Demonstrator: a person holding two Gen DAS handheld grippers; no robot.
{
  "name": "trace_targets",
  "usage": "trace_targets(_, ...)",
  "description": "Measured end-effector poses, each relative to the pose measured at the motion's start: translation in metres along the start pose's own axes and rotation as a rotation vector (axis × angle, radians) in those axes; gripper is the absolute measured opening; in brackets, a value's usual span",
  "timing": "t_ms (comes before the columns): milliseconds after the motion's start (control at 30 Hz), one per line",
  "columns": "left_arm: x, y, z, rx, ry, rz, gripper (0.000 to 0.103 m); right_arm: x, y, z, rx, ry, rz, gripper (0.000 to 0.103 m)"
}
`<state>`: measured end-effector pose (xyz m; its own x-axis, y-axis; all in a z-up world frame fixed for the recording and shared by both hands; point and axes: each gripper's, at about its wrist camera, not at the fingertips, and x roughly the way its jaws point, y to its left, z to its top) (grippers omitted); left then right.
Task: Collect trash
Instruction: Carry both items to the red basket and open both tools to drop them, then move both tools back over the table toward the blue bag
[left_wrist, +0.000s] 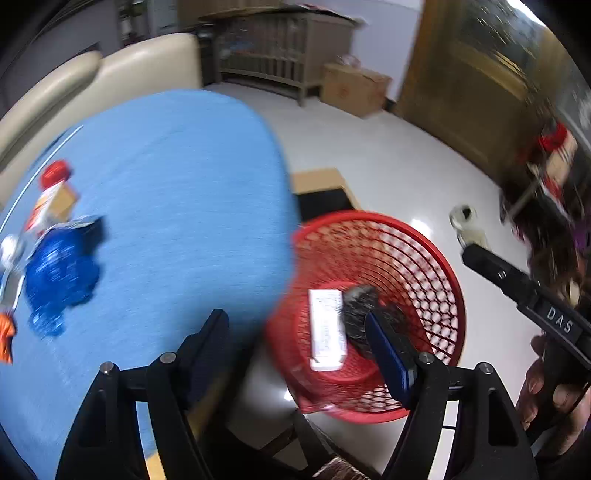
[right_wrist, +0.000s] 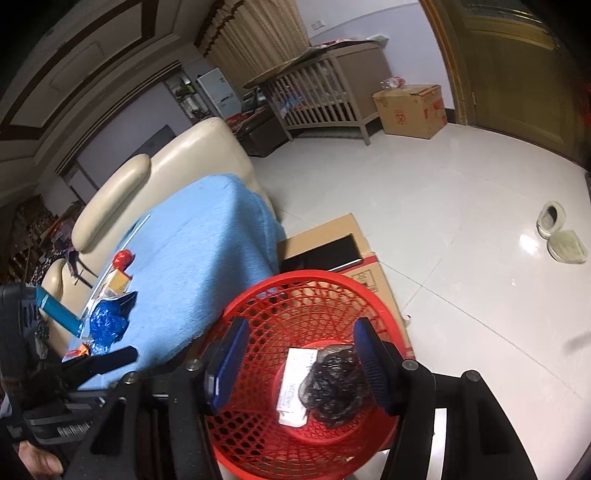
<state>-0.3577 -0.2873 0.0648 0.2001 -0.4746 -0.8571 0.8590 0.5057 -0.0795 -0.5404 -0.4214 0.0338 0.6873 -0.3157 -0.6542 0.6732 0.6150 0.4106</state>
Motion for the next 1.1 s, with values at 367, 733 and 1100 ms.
trace_targets(367, -0.043, 0.124, -0.043, -0.319, -0.118, 0.092, 0.077, 0.011, 0.078, -0.008, -0.152, 0.05, 0.085, 0.063)
trace_targets(733, -0.067, 0.229, -0.106, -0.587, -0.174, 0.169, 0.078, 0.039, 0.189, -0.032, -0.394, 0.157, 0.195, 0.063)
trace_targets(1100, -0.075, 0.289, -0.139, -0.707, -0.207, 0.208, 0.078, 0.094, 0.291, -0.036, -0.504, 0.238, 0.281, 0.063)
